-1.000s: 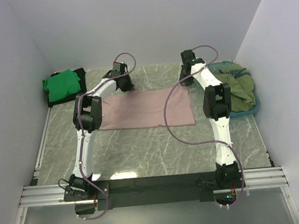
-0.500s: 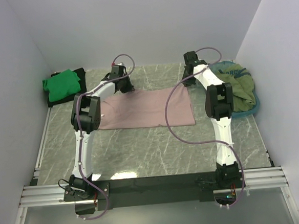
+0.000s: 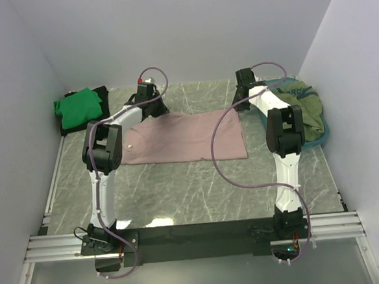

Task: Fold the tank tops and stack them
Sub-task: Fold the tank top

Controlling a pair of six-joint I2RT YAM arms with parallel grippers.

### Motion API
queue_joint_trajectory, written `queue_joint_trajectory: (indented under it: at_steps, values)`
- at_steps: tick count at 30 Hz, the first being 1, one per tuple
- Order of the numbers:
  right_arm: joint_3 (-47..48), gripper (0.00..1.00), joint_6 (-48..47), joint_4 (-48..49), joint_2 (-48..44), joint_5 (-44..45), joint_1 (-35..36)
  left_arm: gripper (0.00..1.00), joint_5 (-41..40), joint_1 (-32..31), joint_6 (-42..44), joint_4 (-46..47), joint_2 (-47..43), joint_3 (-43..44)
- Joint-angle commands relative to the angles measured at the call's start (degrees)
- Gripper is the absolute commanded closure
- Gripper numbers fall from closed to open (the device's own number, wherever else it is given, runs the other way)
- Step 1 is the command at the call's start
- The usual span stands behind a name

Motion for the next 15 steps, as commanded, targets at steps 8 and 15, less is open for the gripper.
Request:
queue_joint_trajectory:
  at_steps: [8, 15]
  values:
    - [-8.1, 1.00, 1.3, 9.0, -10.3, 1.1, -0.2, 1.00, 0.8, 0.0, -1.1, 6.7, -7.9, -6.9]
    - [-13.7, 1.00, 1.5, 12.0, -15.7, 0.5, -0.1, 1.00, 0.2, 0.0, -1.7, 9.3, -11.7, -12.9]
